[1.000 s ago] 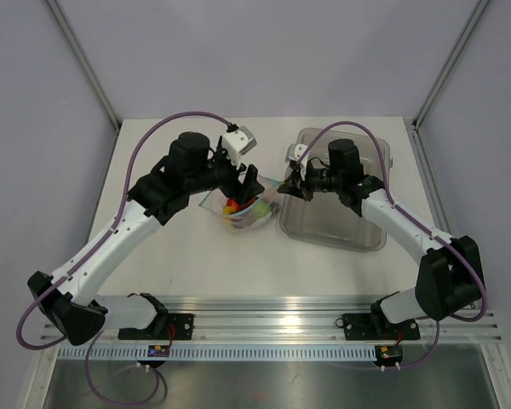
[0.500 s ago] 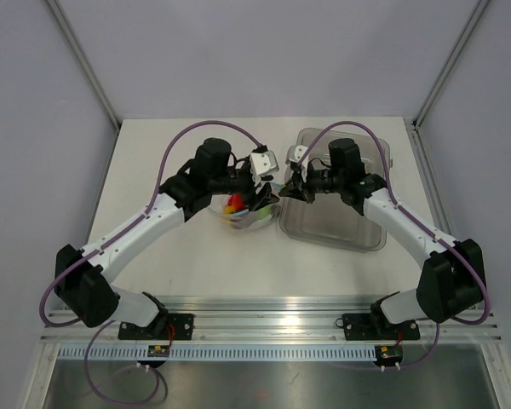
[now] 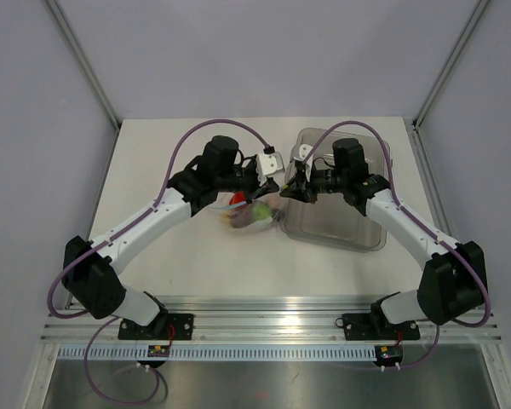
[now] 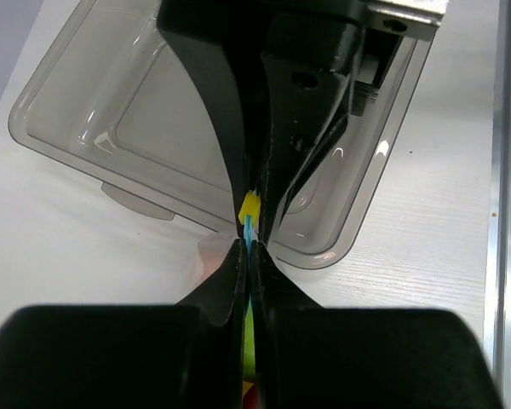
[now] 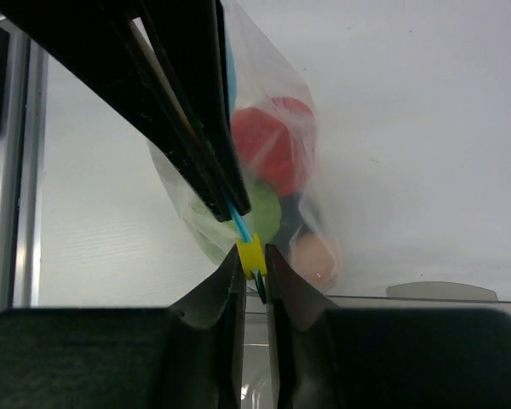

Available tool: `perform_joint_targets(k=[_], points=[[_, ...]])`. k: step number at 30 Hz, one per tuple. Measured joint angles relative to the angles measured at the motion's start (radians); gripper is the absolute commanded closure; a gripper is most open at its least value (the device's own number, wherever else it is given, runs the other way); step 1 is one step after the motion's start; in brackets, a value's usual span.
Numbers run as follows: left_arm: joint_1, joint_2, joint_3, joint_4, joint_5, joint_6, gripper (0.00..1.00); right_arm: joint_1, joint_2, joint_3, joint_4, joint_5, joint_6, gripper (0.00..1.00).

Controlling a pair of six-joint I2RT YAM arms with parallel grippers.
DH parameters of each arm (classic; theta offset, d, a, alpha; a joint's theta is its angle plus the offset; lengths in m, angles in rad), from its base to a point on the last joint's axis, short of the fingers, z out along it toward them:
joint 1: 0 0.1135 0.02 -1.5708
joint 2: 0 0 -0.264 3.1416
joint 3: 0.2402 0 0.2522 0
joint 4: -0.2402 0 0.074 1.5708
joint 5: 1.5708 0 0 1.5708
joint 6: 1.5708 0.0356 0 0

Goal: Place the food in the zip-top bag and seal the zipper
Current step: Zip the zipper food storage bag at the center of the board.

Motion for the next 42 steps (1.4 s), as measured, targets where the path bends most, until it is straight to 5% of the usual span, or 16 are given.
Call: perform_joint_targets(k=[7,11,13,20,23,26,29,37,42], points=[[-0.001,0.001,0.002,-0.018,0.002,0.006,1.0,-0.024,-0.028,-0.08,0.162,-0.025,0.11,0.61],[-0.001,0.001,0.002,-0.026,0.002,0.006,1.0,-0.025,-0.048,-0.149,0.263,-0.026,0.169,0.61],[-0.001,0.001,0.002,-0.03,0.002,0.006,1.0,-0.025,-0.055,-0.173,0.295,-0.027,0.193,0.64],[-0.001,0.001,0.002,-0.03,0.001,0.006,1.0,-0.025,-0.056,-0.188,0.357,-0.037,0.246,1.0],[0.001,0.001,0.002,-0.031,0.001,0.007,1.0,-0.026,-0.056,-0.195,0.367,-0.037,0.257,1.0],[0.001,0.001,0.002,-0.031,0.002,0.018,0.65,-0.026,-0.056,-0.196,0.371,-0.037,0.262,1.0],[0.0,0.002,0.003,-0.049,0.012,0.013,0.55,-0.026,-0.056,-0.196,0.381,-0.042,0.263,1.0],[-0.02,0.026,0.037,-0.064,0.027,0.011,0.59,-0.026,-0.056,-0.196,0.38,-0.076,0.263,1.0],[-0.04,0.051,0.067,-0.087,0.021,0.023,0.69,-0.026,-0.056,-0.193,0.358,-0.096,0.262,1.0]])
